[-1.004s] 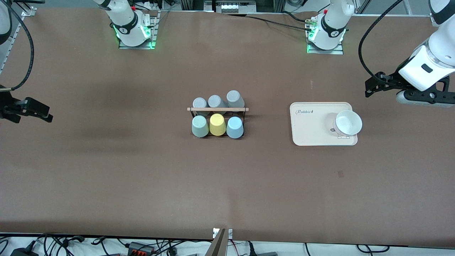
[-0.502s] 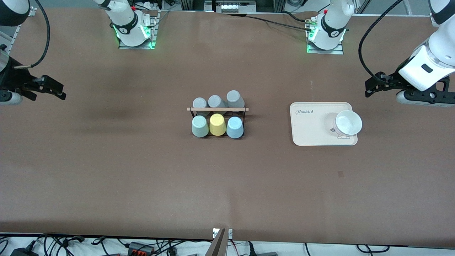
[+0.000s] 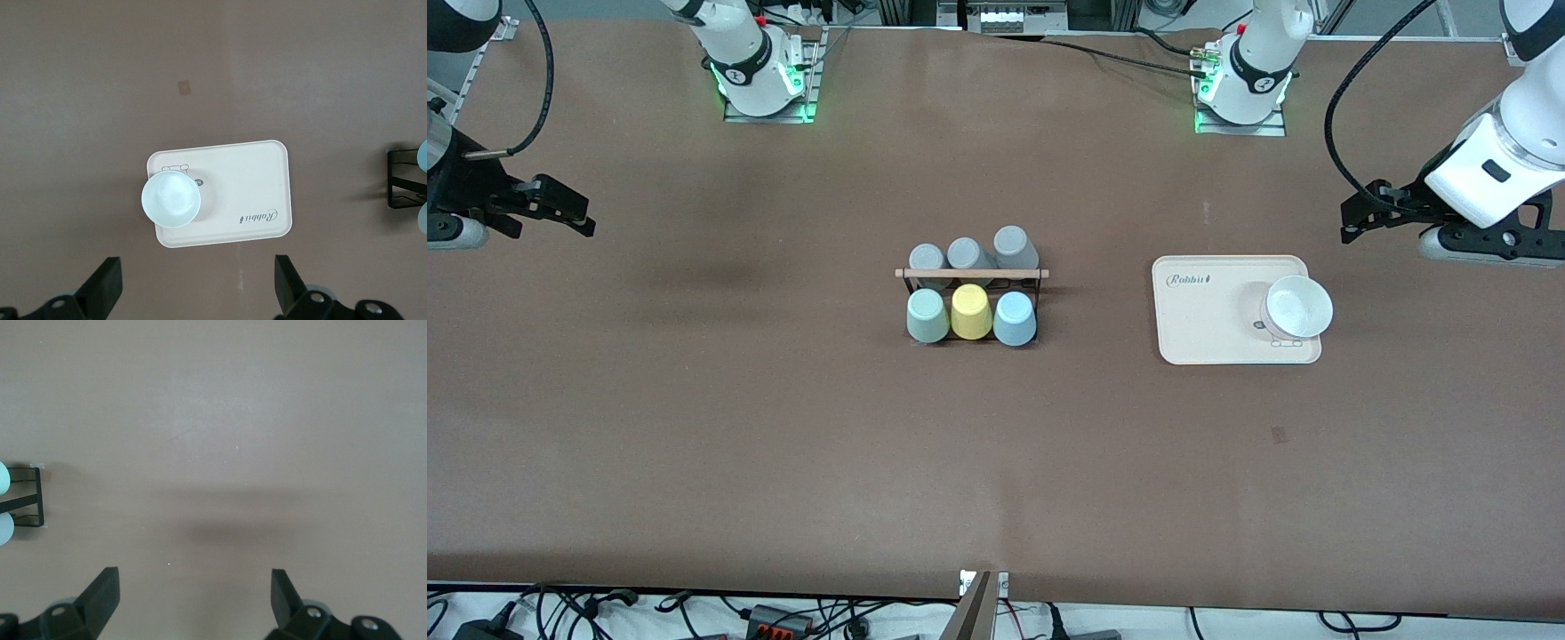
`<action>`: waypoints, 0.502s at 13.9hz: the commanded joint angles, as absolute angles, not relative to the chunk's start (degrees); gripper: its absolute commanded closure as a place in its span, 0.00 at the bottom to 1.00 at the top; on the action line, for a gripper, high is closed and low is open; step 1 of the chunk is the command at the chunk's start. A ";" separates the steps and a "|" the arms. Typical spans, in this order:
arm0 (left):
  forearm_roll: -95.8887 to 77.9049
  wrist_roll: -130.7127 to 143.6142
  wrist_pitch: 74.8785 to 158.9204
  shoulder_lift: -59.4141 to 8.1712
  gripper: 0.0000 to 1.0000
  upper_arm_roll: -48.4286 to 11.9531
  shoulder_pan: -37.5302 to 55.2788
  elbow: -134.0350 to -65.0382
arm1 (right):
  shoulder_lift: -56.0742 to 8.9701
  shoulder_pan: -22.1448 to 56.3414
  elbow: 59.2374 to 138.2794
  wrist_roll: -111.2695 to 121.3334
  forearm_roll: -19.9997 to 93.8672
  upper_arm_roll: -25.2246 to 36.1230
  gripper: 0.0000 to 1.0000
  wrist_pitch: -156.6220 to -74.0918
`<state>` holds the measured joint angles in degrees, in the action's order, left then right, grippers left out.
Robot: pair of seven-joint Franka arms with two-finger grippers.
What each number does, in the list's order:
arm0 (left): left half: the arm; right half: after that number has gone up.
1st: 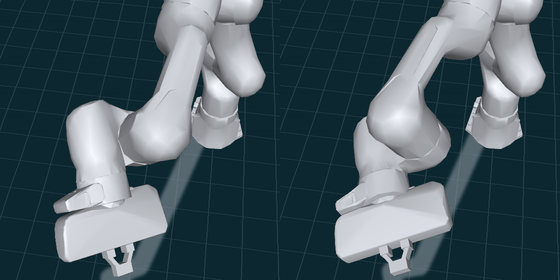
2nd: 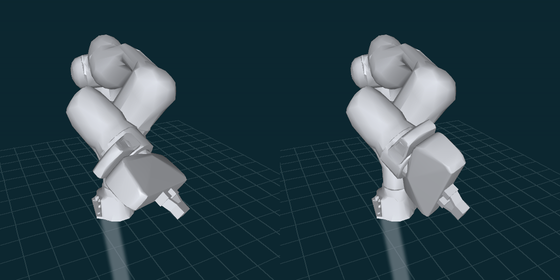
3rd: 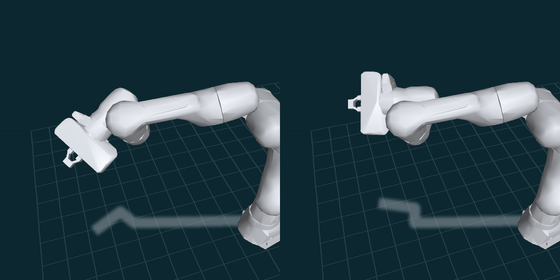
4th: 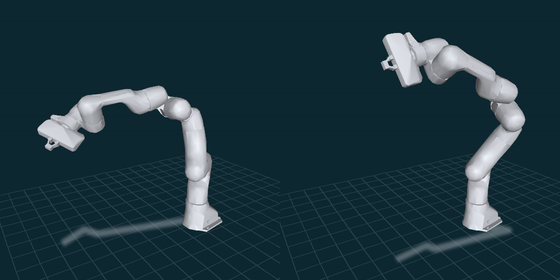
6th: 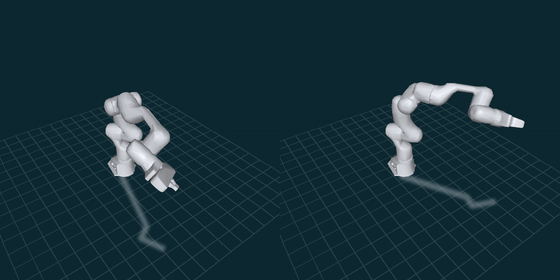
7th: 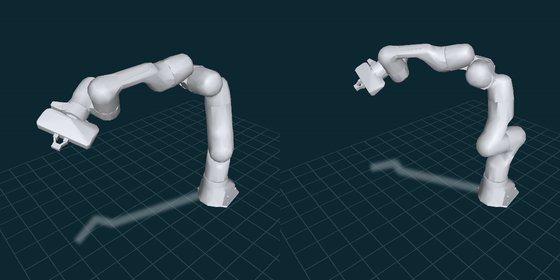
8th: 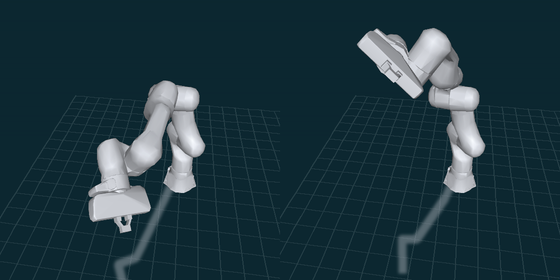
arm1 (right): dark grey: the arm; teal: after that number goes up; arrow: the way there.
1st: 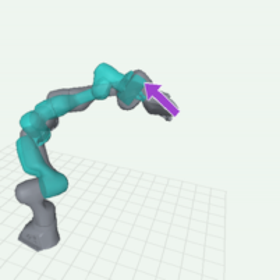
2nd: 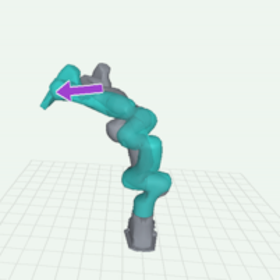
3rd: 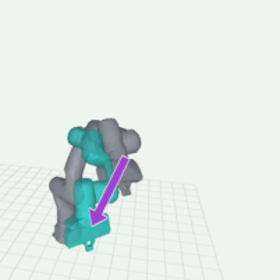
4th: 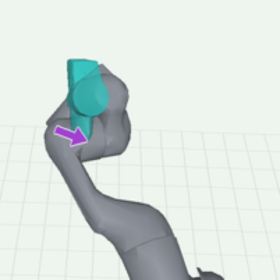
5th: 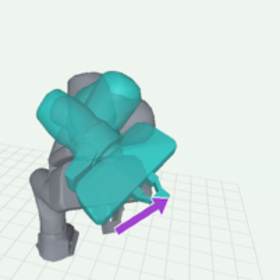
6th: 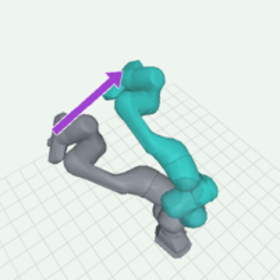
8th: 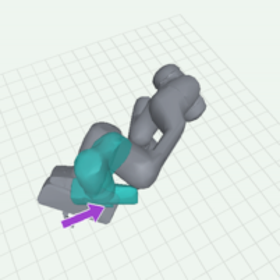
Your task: Hang scattered cups on rack with three cups
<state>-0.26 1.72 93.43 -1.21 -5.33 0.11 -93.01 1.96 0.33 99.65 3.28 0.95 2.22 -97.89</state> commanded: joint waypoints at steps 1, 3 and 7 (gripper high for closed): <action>0.53 0.70 92.29 -1.41 0.00 -5.36 0.00 -91.85 | 3.34 0.18 99.49 3.95 0.35 2.37 0.00 -96.94; 0.53 0.70 92.29 -1.41 0.00 -5.36 0.00 -91.85 | 3.78 0.09 99.58 3.96 0.26 2.37 0.00 -96.94; 0.53 0.70 92.29 -1.41 0.00 -5.36 -0.17 -91.85 | 3.78 -0.09 99.67 4.04 0.18 2.37 0.00 -97.03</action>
